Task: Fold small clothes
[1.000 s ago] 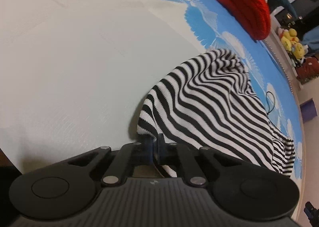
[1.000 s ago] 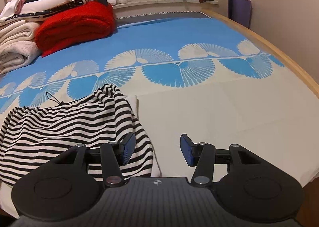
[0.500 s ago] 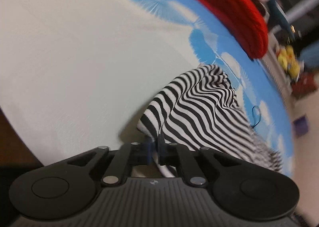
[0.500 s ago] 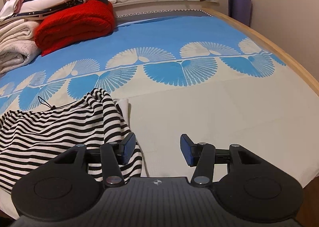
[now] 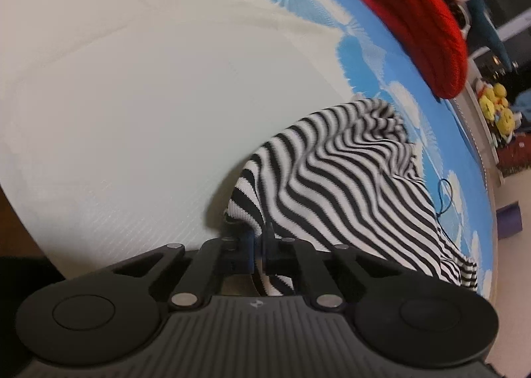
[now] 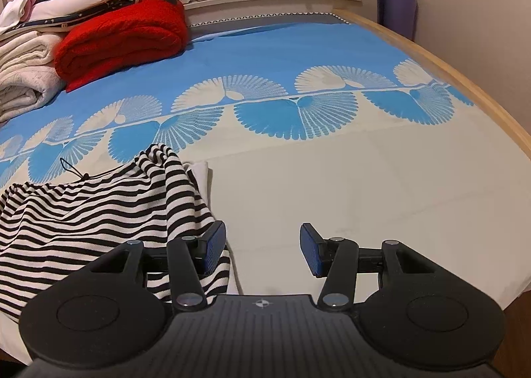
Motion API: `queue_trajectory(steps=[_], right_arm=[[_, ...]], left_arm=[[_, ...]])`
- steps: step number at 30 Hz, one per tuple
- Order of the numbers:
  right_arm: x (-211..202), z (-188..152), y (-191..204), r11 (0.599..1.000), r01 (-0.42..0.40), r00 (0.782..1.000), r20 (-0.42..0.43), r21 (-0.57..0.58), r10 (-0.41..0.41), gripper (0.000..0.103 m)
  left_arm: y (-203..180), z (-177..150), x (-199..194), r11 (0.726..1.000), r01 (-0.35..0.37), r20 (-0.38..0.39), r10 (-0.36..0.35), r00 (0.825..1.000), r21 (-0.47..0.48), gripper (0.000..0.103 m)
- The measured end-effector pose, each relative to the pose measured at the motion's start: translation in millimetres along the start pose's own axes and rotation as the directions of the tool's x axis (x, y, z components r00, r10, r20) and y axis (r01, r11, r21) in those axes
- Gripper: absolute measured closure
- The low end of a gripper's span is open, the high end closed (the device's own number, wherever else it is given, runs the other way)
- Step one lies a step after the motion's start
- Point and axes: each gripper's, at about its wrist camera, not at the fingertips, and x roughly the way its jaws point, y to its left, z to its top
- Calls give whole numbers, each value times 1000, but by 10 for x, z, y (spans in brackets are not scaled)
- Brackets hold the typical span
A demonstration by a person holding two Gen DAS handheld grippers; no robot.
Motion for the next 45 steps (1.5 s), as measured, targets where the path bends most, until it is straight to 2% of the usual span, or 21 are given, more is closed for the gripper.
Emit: queue_trajectory(steps=[5, 8, 11, 15, 17, 18, 20, 21, 23, 25, 27, 28, 31, 33, 35, 37, 38, 40, 41, 43, 45], right_arm=[[-8, 38, -80, 999, -9, 1000, 8, 46, 9, 51], [-23, 77, -153, 996, -24, 1000, 18, 90, 22, 51], [-53, 116, -238, 992, -26, 999, 38, 120, 21, 53], [-117, 145, -359, 991, -19, 997, 79, 135, 8, 58], [-136, 145, -416, 989, -18, 996, 86, 145, 6, 58], [-145, 142, -449, 989, -18, 996, 89, 149, 4, 58], [-155, 143, -510, 988, -22, 996, 94, 155, 7, 58], [-157, 146, -547, 987, -26, 995, 96, 157, 11, 58], [-150, 153, -597, 987, -36, 995, 98, 158, 21, 58], [-130, 158, -639, 984, -59, 995, 91, 166, 44, 58], [-93, 163, -661, 980, -96, 994, 74, 175, 84, 58], [-75, 169, -653, 978, -112, 993, 67, 175, 102, 58], [26, 215, -541, 972, -176, 984, 36, 156, 173, 57], [123, 252, -416, 962, -225, 974, 5, 154, 227, 57], [234, 277, -285, 948, -274, 959, -30, 165, 282, 57], [336, 307, -126, 940, -298, 948, -63, 165, 311, 57], [394, 322, -50, 939, -303, 945, -81, 162, 318, 56], [542, 345, 125, 940, -304, 937, -128, 157, 324, 54], [594, 348, 187, 941, -301, 935, -144, 155, 323, 54], [738, 353, 340, 946, -293, 930, -188, 141, 316, 52], [872, 318, 451, 952, -283, 924, -232, 120, 304, 51]], left_arm=[[-507, -34, -291, 986, 23, 85, -38, 996, 162, 100], [-1042, -128, -516, 948, 47, 132, -93, 987, 315, 100], [-1651, -372, -729, 888, 116, 154, -204, 967, 446, 101], [-2571, -979, -790, 748, 257, 60, -367, 928, 612, 101], [-2946, -1374, -708, 665, 330, -32, -418, 908, 670, 101], [-3127, -1599, -637, 609, 375, -97, -438, 894, 699, 101], [-3396, -2013, -422, 493, 458, -253, -427, 868, 740, 99], [-3510, -2205, -264, 438, 501, -353, -378, 856, 746, 98], [-3602, -2408, -66, 380, 522, -433, -298, 850, 764, 97], [-3570, -2363, -39, 343, 521, -435, -299, 849, 781, 93], [-3445, -2096, -52, 346, 532, -437, -319, 841, 773, 89], [-3345, -1939, -69, 350, 520, -421, -324, 847, 779, 87], [-3084, -1474, -127, 352, 402, -307, -296, 905, 846, 87], [-2917, -1270, -105, 362, 329, -239, -272, 932, 872, 87], [-2767, -1098, -13, 391, 278, -184, -262, 947, 878, 87], [-2533, -966, 79, 459, 269, -150, -280, 948, 847, 85], [-2430, -927, 144, 506, 282, -150, -287, 946, 815, 84], [-2337, -874, 216, 612, 254, -160, -205, 966, 749, 84], [-2342, -880, 161, 627, 283, -159, -248, 956, 726, 82], [-2419, -884, 172, 613, 331, -186, -290, 939, 717, 69], [-2492, -919, 205, 588, 322, -188, -279, 942, 742, 67]])
